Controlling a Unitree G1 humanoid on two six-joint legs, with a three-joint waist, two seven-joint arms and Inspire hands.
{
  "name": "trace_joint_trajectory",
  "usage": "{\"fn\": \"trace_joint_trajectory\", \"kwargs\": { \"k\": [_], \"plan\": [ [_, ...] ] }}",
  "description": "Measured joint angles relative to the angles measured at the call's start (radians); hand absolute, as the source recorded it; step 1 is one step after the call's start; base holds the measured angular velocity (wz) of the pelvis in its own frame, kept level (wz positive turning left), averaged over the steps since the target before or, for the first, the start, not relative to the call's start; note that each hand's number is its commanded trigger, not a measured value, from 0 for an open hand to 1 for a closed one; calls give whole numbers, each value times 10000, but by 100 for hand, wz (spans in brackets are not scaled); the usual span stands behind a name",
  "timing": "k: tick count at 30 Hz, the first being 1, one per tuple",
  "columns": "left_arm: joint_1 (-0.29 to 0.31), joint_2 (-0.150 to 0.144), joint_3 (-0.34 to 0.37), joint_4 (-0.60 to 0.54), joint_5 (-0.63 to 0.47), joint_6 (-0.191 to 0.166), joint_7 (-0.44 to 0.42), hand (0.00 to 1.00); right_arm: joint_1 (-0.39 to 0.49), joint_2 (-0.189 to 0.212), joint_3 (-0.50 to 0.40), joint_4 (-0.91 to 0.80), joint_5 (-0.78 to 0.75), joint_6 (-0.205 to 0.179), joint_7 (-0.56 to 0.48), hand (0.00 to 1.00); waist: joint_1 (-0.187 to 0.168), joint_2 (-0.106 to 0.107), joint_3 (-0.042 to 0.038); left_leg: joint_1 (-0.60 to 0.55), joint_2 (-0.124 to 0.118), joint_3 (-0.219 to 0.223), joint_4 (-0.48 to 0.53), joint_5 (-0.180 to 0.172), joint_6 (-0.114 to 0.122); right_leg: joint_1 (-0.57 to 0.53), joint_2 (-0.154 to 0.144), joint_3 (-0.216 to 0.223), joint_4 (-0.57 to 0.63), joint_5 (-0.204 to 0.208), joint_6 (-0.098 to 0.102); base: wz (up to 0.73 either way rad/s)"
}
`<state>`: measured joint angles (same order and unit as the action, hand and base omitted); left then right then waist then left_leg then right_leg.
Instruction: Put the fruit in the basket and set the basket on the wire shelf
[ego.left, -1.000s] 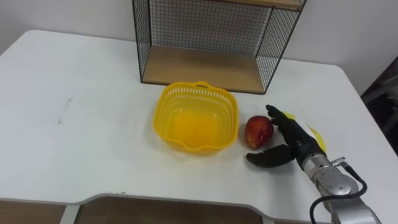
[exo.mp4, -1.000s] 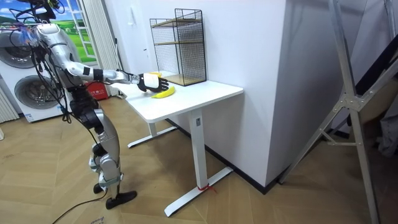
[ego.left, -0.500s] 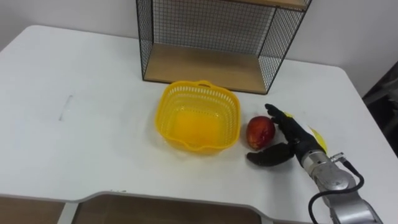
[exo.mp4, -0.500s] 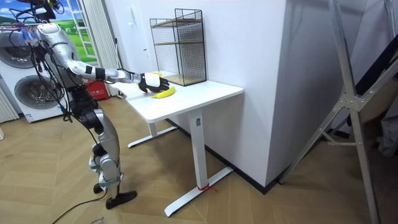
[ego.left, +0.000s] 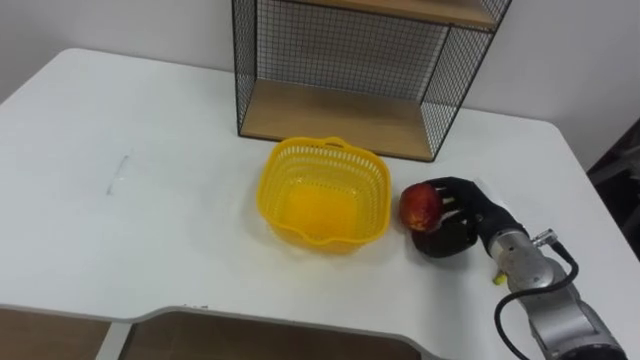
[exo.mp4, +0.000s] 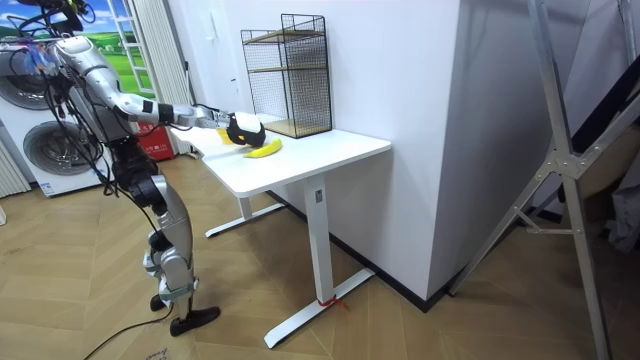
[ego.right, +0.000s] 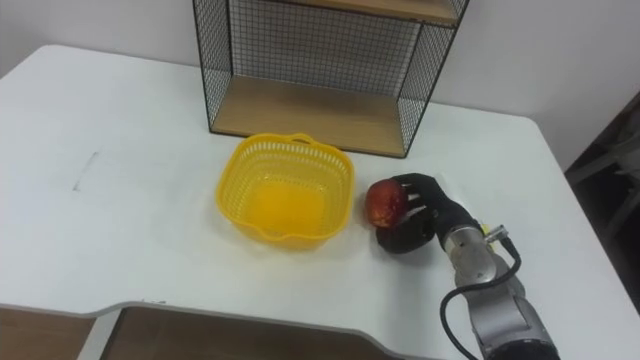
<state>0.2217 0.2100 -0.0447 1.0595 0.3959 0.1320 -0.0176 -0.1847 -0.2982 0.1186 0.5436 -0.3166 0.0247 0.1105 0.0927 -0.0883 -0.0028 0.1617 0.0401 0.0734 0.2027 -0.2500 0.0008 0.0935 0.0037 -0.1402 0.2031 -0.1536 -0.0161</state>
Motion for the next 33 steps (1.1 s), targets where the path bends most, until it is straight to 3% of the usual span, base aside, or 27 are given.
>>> {"fn": "trace_joint_trajectory", "kwargs": {
  "k": [7,21,26,33],
  "plan": [
    [-8,4,-3,40,-13,218,-1,0,-9,193,-34,-96,-418,206,24,100,-34,-1,13,-17,-4,-54,5,-11,2,33,0,4,4,-6,7,1],
    [-86,34,-300,-25,7,195,-1,0,105,194,-62,-551,-218,175,-32,100,-109,95,43,-214,1,21,-22,-9,-1,-257,6,5,16,-5,4,-1],
    [-116,39,-378,-27,4,113,2,0,304,228,-147,-421,1558,-51,-272,100,-326,109,33,-193,8,61,0,-7,1,-217,7,17,7,11,-3,-1],
    [-160,17,-363,-59,13,112,17,0,641,282,-381,-176,2851,-345,-377,100,-364,265,43,-63,18,69,-80,-12,1,-91,15,-12,-23,11,-2,0]
  ]
}}
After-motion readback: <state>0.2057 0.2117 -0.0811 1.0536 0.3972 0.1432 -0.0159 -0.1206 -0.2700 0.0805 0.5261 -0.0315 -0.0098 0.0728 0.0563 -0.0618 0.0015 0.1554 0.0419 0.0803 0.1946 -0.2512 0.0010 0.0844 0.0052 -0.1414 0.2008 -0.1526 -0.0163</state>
